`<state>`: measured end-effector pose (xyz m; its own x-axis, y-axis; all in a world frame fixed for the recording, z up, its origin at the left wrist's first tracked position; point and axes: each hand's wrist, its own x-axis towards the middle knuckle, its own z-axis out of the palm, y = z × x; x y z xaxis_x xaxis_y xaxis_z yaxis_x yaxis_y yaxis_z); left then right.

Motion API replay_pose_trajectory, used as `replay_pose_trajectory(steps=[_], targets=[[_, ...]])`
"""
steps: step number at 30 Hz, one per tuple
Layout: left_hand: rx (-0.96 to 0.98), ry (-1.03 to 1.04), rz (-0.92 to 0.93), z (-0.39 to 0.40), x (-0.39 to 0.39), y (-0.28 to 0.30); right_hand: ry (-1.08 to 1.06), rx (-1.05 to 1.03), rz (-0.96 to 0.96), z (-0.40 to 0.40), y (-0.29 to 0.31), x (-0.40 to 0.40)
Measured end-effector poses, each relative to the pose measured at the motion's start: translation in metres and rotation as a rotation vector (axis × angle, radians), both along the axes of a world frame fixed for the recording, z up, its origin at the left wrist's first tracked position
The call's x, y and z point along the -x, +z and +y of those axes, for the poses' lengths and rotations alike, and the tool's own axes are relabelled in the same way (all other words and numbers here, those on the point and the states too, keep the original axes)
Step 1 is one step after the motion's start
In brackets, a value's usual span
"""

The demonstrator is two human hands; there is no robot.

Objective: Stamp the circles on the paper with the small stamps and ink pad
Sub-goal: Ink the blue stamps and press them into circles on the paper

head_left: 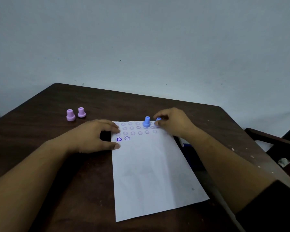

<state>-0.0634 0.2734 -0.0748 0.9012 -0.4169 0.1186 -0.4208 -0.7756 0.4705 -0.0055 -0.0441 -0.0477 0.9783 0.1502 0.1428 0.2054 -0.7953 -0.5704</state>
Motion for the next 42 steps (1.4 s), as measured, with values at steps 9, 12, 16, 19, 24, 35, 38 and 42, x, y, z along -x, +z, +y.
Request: replay_pose_trajectory(steps=[9, 12, 16, 19, 24, 35, 38, 42], targets=[[0.008, 0.0, 0.0, 0.002, -0.004, -0.002, -0.141, -0.756, -0.033, -0.078, 0.017, 0.082], [0.002, -0.002, 0.002, 0.001, -0.005, -0.002, -0.269, -0.639, -0.097, -0.1, -0.001, 0.113], [0.005, -0.003, 0.007, 0.002, -0.005, -0.002, -0.3, -0.34, -0.185, -0.107, -0.018, 0.141], [-0.007, -0.005, 0.006, 0.002, -0.005, -0.001, -0.259, -0.191, -0.259, -0.103, -0.021, 0.149], [-0.005, -0.008, 0.009, 0.002, -0.004, -0.002, -0.206, -0.036, -0.293, -0.099, -0.027, 0.148], [-0.01, -0.003, 0.015, 0.004, -0.007, -0.004, -0.196, 0.055, -0.279, -0.096, -0.029, 0.142], [-0.001, -0.006, 0.018, 0.005, -0.008, -0.005, -0.212, 0.049, -0.239, -0.096, -0.026, 0.141], [0.0, -0.011, 0.033, 0.006, -0.007, -0.005, -0.209, 0.056, -0.217, -0.095, -0.026, 0.142]])
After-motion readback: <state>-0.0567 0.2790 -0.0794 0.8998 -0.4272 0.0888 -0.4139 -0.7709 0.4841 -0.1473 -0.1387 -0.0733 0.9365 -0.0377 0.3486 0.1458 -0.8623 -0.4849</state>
